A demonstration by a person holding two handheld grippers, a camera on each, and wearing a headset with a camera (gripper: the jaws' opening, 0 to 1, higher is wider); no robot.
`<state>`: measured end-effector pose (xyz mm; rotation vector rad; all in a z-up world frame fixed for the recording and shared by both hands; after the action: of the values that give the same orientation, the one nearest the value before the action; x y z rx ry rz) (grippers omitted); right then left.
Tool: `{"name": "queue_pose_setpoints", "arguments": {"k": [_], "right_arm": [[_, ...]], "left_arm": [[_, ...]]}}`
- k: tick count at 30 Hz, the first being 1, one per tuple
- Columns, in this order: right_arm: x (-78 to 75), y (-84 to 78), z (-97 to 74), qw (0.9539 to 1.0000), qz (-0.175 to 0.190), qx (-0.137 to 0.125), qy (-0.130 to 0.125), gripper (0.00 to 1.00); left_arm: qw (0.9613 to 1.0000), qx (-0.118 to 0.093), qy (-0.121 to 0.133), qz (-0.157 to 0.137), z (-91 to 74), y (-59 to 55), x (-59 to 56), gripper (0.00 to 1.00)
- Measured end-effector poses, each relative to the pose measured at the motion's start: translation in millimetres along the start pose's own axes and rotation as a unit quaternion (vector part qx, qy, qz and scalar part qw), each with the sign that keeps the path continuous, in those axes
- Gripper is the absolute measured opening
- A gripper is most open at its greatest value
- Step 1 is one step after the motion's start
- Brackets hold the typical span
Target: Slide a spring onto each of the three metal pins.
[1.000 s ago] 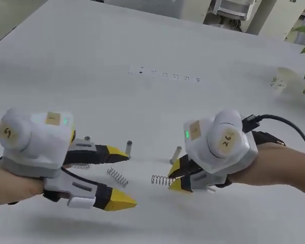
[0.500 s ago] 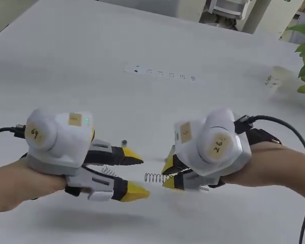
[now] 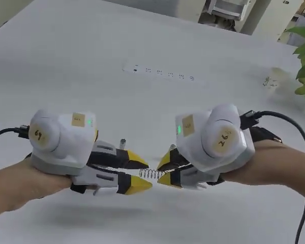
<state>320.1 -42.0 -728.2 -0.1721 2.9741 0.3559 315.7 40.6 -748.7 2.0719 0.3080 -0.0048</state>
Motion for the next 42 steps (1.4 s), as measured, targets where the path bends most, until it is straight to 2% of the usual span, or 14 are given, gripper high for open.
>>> {"name": "queue_pose_setpoints", "arguments": {"k": [6, 12, 18, 21, 26, 29, 32, 34, 36, 42], "right_arm": [[1.7, 1.0, -0.7, 1.0, 0.003, -0.005, 0.003, 0.08], [1.6, 0.2, -1.8, 0.9999, 0.005, -0.01, 0.002, 0.08], [4.7, -1.5, -3.8, 0.9992, 0.016, -0.035, 0.011, 0.08], [7.3, -3.5, -2.6, 0.9989, 0.006, -0.046, 0.011, 0.09], [10.7, -9.2, -0.7, 0.9976, 0.026, -0.06, 0.021, 0.15], [11.2, -11.8, -0.7, 0.9966, 0.034, -0.072, 0.021, 0.15], [12.1, -14.0, 0.6, 0.9967, 0.036, -0.069, 0.023, 0.14], [14.5, -14.2, 1.6, 0.996, 0.037, -0.076, 0.029, 0.14], [15.8, -13.5, 2.2, 0.9955, 0.036, -0.083, 0.029, 0.13], [17.9, -13.6, 3.5, 0.9961, 0.021, -0.082, 0.023, 0.08]], "left_arm": [[1.0, 0.0, 0.003, 0.005, -0.4, 0.1, -0.2, 0.04], [1.0, -0.004, 0.0, 0.008, -1.5, 1.5, -0.7, 0.02], [0.9999, -0.005, -0.013, 0.008, -3.8, 2.1, -2.5, 0.02], [0.9997, -0.001, -0.021, 0.008, -3.8, 1.0, -4.0, 0.02], [0.9994, 0.002, -0.033, 0.009, -3.9, -0.1, -6.3, 0.02], [0.9992, 0.008, -0.038, 0.011, -3.1, -1.6, -7.6, 0.02], [0.9991, 0.01, -0.039, 0.011, -2.7, -2.4, -8.3, 0.02], [0.9991, 0.01, -0.039, 0.009, -2.6, -1.9, -9.1, 0.02], [0.9991, 0.009, -0.04, 0.007, -2.5, -1.0, -9.7, 0.02], [0.9991, 0.012, -0.041, 0.007, -3.0, -1.1, -11.6, 0.02]]}}
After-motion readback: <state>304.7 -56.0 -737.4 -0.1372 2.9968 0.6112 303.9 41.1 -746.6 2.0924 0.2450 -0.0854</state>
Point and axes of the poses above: the centre of the closed fingertips' face, and the gripper's own axes: z roughly forward along the fingers, x roughly to its left, y roughly out of its top, the point moved 6 cm from there along -z, roughly backward along the fingers, and after that the axes turned 14 degrees about x, right-handed, at the moved point
